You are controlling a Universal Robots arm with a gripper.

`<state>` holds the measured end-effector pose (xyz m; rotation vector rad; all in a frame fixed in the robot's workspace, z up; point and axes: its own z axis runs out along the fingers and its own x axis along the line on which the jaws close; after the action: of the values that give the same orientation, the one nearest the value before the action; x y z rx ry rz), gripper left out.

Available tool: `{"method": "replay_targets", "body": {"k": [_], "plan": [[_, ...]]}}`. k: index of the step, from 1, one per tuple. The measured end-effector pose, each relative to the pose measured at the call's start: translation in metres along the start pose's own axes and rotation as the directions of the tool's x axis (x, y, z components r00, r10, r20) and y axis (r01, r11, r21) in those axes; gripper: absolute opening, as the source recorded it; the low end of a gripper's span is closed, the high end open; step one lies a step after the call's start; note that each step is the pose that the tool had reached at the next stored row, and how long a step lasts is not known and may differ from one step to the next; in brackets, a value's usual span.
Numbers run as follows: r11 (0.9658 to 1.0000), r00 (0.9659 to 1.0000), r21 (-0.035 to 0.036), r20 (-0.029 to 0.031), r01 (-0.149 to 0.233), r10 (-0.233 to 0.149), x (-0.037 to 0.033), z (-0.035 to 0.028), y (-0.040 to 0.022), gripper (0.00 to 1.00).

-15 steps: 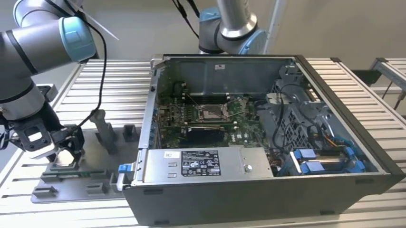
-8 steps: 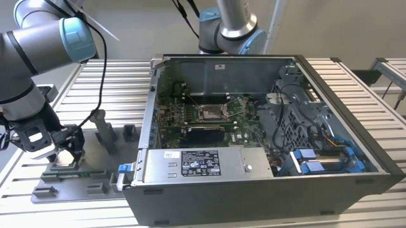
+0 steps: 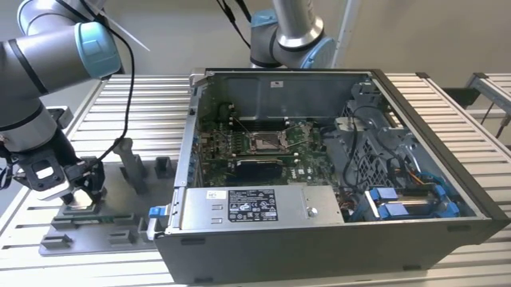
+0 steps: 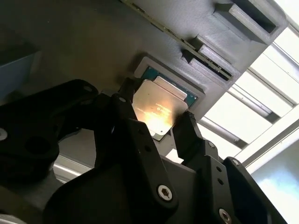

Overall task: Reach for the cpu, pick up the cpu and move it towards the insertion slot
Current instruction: 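Pick up the cpu and move it towards the insertion slot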

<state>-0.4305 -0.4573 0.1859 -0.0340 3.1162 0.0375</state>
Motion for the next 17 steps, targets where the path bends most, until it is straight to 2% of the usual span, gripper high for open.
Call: {"method": "replay_targets", "body": {"k": [12,17], "plan": [[1.0,1.0,-0.0002,0.0007,-0.003,0.003,-0.0001,-0.001,0.0001,0.0],[1.0,1.0,0.0002,0.0002,-0.003,0.003,-0.0003,-0.0126,0.0004,0.0]]}}
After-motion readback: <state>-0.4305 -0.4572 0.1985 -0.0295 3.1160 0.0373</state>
